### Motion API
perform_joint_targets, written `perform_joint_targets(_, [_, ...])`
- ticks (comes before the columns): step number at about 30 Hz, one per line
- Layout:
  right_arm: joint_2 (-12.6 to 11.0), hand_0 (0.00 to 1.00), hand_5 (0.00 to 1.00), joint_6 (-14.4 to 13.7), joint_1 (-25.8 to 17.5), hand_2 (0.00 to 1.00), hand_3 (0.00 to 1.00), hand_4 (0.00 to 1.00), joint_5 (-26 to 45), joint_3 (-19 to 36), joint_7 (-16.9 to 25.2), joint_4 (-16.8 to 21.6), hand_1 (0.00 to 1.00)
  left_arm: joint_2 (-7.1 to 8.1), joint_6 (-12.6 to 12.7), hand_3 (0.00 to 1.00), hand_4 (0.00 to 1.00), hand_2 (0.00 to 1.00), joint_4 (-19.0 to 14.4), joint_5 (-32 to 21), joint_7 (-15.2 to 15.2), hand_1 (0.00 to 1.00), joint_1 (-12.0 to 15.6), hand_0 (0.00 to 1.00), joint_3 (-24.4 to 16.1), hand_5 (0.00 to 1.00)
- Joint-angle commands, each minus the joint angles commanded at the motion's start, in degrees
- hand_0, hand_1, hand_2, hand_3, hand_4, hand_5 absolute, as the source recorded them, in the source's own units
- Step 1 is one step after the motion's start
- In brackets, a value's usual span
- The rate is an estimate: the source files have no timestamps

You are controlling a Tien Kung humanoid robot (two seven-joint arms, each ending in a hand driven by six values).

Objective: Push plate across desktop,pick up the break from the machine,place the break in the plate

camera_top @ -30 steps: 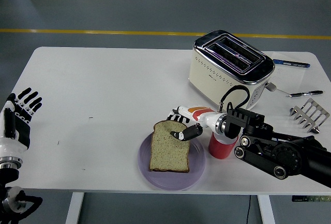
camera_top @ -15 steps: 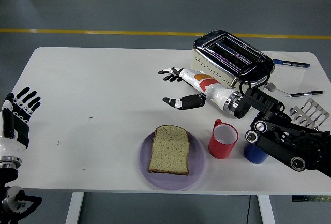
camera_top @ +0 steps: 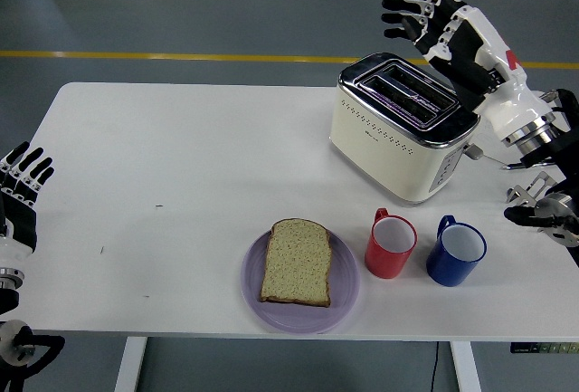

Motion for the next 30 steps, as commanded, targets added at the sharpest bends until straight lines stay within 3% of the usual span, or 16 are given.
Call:
perform_joint_targets(5, [1.53,0.769,0.476,-0.47,-7.34,0.763,0.779,0.536,11.63,12.29,-0.33,-3.78,0.749,0.04,-1.0,0.739,0.484,0.786,-1.34,-2.65,1.14,0.773,-0.05,0.787,-1.28,0.998])
perform_joint_targets(11, [3.34,0.776,0.474,1.7,-14.76,0.766,0.779,0.549,11.26,25.6,-1.02,-5.99,0.755,0.02,-2.43,0.746,0.49,0.796,-2.39,-3.32,2.84,0.778,-0.09,0.789,-2.71,0.998])
perform_joint_targets(17, [5.36,0.781,0.478,4.94,-20.48,0.771,0.772,0.555,9.35,28.44,-2.55,-6.36,0.758,0.18,-5.05,0.769,0.495,0.807,-2.75,-4.19,6.6,0.789,-0.75,0.799,-4.09,0.998])
perform_joint_targets(26, [8.18,0.781,0.49,8.35,-22.95,0.769,0.767,0.556,6.21,31.64,-5.45,-8.52,0.759,0.48,-6.88,0.775,0.504,0.815,-3.08,-4.84,9.7,0.794,-1.7,0.806,-5.14,0.998])
perform_joint_targets(30, [9.13,0.781,0.503,11.81,-23.23,0.765,0.759,0.54,4.34,33.63,-6.55,-10.9,0.755,0.56,-7.4,0.776,0.509,0.817,-3.23,-4.75,10.5,0.797,-1.75,0.808,-5.54,0.998])
